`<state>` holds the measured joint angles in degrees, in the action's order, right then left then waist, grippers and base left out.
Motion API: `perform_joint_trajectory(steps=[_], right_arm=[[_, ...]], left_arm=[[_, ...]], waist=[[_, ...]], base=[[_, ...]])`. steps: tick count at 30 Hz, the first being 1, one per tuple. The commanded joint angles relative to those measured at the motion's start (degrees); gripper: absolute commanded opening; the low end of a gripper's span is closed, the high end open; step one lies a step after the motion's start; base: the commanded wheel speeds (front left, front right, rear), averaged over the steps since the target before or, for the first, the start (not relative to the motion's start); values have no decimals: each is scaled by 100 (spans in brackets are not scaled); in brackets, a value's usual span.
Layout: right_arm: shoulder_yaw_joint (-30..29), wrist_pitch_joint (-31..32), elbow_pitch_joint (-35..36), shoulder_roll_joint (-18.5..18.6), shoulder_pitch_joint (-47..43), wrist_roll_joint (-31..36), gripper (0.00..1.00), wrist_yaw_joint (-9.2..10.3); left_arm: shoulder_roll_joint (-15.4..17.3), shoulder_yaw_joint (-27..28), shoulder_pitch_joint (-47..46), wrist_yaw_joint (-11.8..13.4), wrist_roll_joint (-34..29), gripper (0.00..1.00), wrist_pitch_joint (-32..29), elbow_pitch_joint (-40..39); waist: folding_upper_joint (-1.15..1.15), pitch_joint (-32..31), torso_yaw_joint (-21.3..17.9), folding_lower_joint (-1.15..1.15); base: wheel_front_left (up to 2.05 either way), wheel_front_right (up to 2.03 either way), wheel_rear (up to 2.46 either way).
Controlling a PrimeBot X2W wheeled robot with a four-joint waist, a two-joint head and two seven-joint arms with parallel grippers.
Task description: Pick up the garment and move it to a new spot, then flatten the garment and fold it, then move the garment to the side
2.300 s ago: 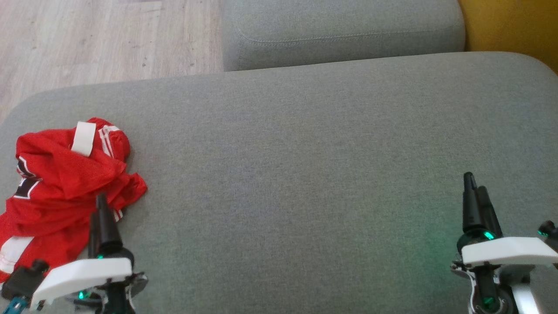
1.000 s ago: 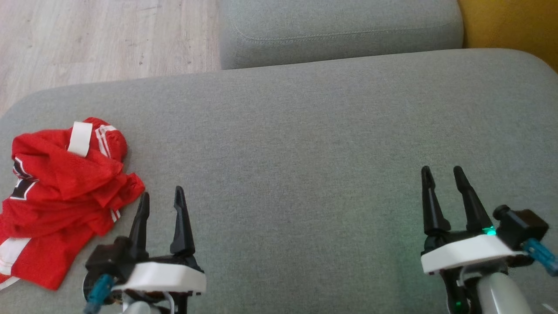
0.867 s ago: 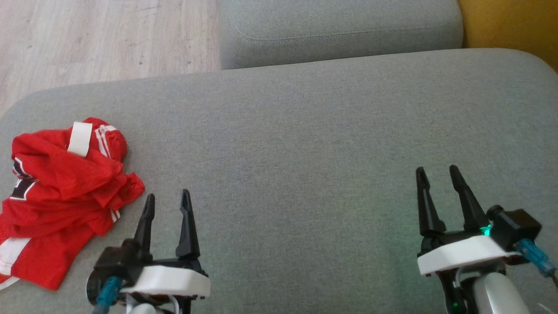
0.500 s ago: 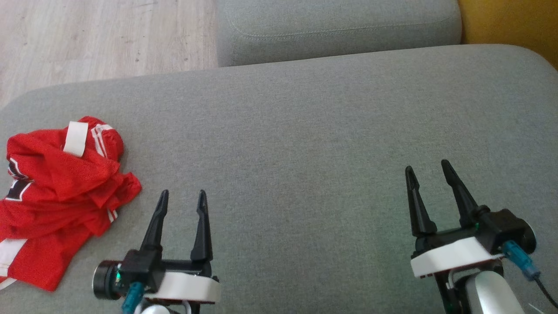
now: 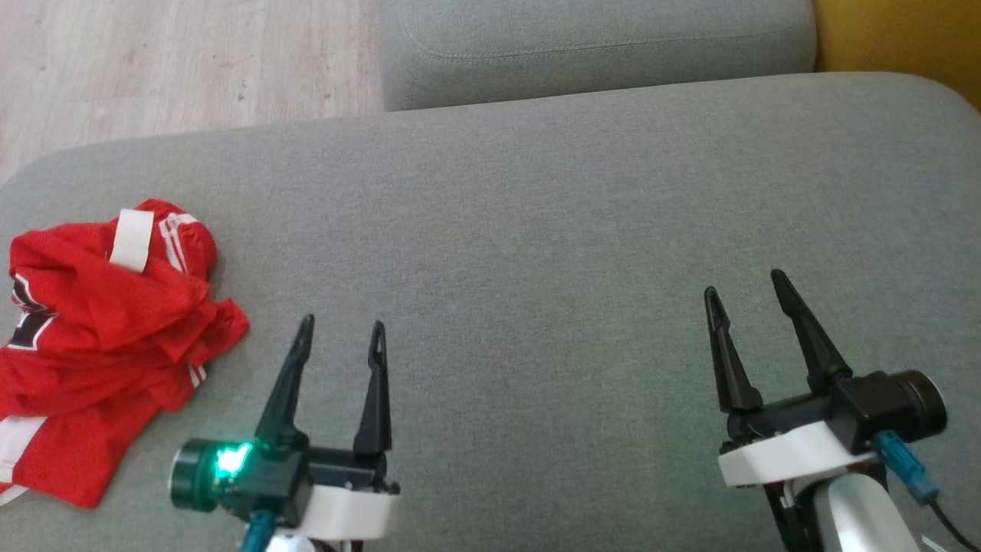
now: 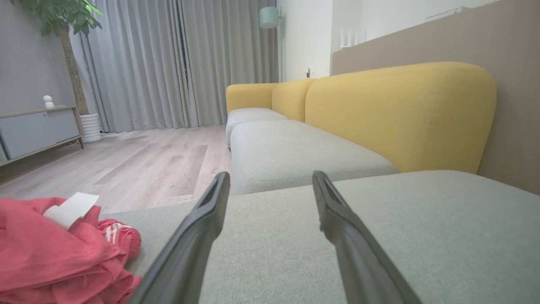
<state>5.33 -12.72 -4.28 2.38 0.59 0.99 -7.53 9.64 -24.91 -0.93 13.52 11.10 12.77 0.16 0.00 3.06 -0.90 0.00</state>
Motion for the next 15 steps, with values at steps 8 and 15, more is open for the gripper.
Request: perform_joint_trajectory(steps=[8,15], right_arm=[[117,-215,202,50,159,-380,100,4],[204,-228,-151,50,95,-1060,100,4]], left_arm=[[-492,997,68,-607,53,100,210,-579],[-665,1455,289,-1371,141,100,223,-222]], waist=[[0,2,20,0],[0,-27,12,0]], base=[[0,0,0],[0,0,0]])
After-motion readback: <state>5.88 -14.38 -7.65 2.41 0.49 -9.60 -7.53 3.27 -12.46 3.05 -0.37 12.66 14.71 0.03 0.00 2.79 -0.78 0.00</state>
